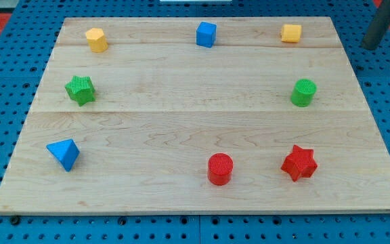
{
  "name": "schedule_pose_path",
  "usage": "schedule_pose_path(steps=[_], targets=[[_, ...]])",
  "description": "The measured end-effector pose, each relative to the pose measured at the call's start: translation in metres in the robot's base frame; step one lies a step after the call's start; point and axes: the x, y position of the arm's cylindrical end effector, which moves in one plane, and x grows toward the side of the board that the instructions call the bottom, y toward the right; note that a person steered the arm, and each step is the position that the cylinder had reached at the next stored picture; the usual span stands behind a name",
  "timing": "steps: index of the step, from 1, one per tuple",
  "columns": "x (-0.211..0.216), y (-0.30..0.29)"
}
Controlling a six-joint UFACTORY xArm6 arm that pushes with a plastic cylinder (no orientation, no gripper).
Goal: Point your arm at the blue cube
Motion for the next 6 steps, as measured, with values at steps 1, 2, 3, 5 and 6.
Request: schedule_pose_path(steps=[1, 2, 3, 5, 6], targets=[[0.000, 0.000], [0.000, 0.000], [-0.030, 0.000], [-0.074, -0.099], [-0.087, -0.176]])
